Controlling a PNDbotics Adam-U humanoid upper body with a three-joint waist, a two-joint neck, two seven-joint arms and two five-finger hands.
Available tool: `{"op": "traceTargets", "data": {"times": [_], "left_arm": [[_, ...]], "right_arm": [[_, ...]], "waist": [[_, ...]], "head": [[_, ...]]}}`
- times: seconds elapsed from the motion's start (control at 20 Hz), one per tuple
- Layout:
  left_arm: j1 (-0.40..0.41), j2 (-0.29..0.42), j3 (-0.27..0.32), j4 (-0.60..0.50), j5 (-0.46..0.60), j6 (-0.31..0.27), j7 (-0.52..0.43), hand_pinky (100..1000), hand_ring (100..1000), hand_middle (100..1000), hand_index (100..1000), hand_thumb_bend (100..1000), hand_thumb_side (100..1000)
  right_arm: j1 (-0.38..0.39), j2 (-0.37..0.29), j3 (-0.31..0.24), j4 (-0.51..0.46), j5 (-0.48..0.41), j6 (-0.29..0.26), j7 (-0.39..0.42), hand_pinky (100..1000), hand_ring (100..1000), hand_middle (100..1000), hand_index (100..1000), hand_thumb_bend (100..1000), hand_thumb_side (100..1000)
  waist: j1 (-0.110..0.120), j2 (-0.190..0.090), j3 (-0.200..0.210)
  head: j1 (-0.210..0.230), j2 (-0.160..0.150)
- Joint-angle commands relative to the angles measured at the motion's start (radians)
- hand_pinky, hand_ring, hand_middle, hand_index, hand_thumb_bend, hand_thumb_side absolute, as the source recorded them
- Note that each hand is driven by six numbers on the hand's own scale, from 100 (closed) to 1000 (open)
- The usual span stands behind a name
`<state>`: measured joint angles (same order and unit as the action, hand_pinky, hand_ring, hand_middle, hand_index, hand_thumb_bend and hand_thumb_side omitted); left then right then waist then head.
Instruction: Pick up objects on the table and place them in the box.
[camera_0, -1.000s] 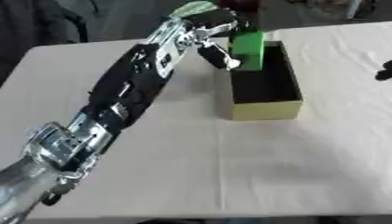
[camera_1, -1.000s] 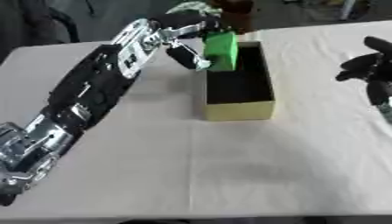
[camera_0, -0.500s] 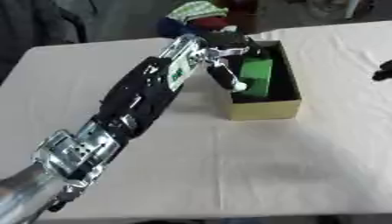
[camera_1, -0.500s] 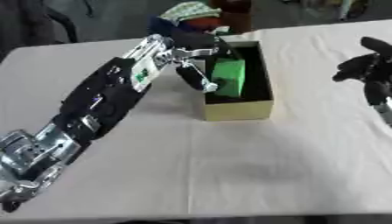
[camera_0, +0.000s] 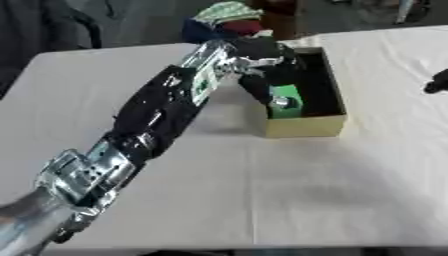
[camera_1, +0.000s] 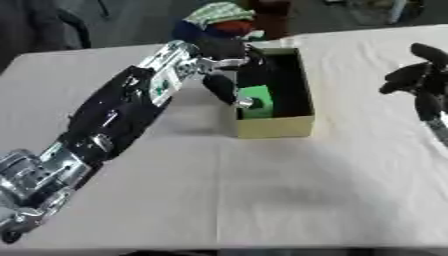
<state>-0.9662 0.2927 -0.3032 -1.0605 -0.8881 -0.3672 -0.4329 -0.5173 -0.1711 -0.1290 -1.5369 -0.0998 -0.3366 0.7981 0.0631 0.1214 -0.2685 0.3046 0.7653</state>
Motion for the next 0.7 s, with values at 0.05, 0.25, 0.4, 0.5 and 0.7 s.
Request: {"op": "traceTargets", "data": {"times": [0.05,0.25,0.4,0.5,0.7], "left_arm": [[-0.011,0.065,0.013,-0.099,0.062,0.007,0.029,746,747,782,937,339,607],[0.025,0.16,0.023,-0.299,0.184,0.035,0.062,740,740,773,936,339,497],[0.102,0.248,0.053,-0.488,0.261,0.074,0.08,735,734,765,933,321,462],[0.179,0.303,0.085,-0.616,0.332,0.1,0.091,730,728,758,929,299,444],[0.347,0.366,0.177,-0.813,0.459,0.171,0.131,710,704,730,912,209,433]], "right_arm": [[-0.006,-0.009,-0.009,-0.005,0.003,-0.01,0.001,840,722,728,1000,100,499],[-0.001,-0.015,-0.018,-0.005,0.009,-0.012,-0.008,840,722,728,1000,100,497],[0.002,-0.02,-0.028,-0.011,0.014,-0.013,-0.02,840,723,728,1000,100,494],[0.0,-0.026,-0.034,-0.014,0.017,-0.014,-0.028,840,723,729,1000,100,492],[0.002,-0.035,-0.049,-0.033,0.026,-0.019,-0.05,841,729,742,1000,100,480]], "waist": [[-0.012,-0.022,0.009],[-0.014,-0.026,0.039],[-0.015,-0.027,0.06],[-0.017,-0.026,0.078],[-0.017,-0.02,0.107]], "head": [[-0.01,0.005],[-0.023,0.005],[-0.036,0.005],[-0.042,0.005],[-0.054,0.005]]}}
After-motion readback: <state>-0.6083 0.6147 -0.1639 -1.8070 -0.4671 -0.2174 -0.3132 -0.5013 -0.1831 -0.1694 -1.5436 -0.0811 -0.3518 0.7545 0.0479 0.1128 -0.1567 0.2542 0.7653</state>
